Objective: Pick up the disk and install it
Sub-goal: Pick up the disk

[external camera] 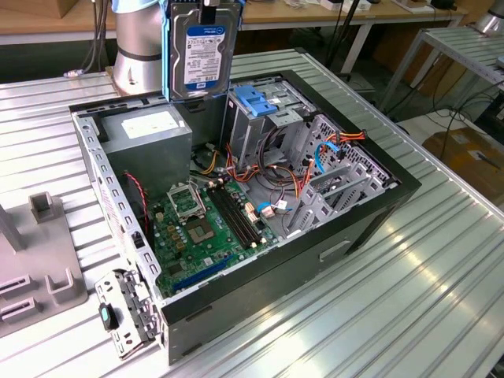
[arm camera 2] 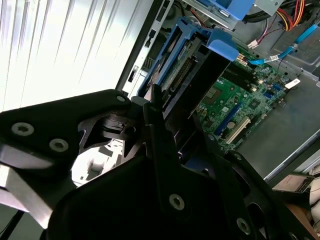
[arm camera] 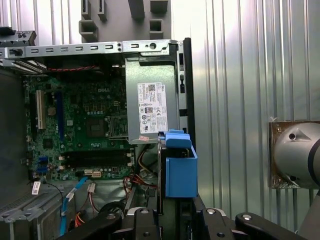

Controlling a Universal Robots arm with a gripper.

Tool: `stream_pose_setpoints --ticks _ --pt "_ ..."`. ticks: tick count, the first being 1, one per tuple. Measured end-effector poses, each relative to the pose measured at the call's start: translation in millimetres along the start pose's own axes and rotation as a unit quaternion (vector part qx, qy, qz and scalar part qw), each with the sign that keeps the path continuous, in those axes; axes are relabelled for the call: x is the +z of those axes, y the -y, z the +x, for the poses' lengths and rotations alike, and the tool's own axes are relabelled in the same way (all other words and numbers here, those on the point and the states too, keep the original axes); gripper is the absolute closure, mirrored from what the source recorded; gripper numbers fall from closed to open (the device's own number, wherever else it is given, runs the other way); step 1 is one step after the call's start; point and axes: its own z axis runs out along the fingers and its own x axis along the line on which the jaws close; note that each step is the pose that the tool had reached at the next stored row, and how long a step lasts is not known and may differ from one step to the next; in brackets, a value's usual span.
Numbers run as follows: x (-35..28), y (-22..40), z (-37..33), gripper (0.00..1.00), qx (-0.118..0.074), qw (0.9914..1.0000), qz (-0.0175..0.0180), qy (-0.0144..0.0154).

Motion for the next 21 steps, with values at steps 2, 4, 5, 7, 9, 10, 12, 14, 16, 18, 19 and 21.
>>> stream_pose_setpoints --ticks 2,4,5,7,9,10,12,14,16,18,19,21 --pt "0.0 0.4 0.0 0.65 0.000 1.00000 0.0000 0.0000" --pt "0.1 3.2 -0.1 0.65 0.000 1.00000 0.0000 0.0000" --pt "0.1 4.9 -0.2 0.65 0.000 1.00000 0.0000 0.0000" --pt "0.1 7.3 -0.4 0.65 0.000 1.00000 0.0000 0.0000" --pt "0.2 10.2 -0.5 0.65 0.000 1.00000 0.0000 0.0000" --pt "0.2 12.6 -0.6 0.65 0.000 1.00000 0.0000 0.0000" --pt "0.3 14.9 -0.7 0.65 0.000 1.00000 0.0000 0.0000" --pt "0.3 17.4 -0.9 0.65 0.000 1.00000 0.0000 0.0000" --pt "0.3 20.4 -1.0 0.65 0.000 1.00000 0.0000 0.0000" --pt "0.4 22.3 -1.1 0.65 0.000 1.00000 0.0000 0.0000" --pt "0.4 22.6 -1.1 0.65 0.000 1.00000 0.0000 0.0000" --pt "0.4 22.9 -1.1 0.65 0.000 1.00000 0.0000 0.0000"
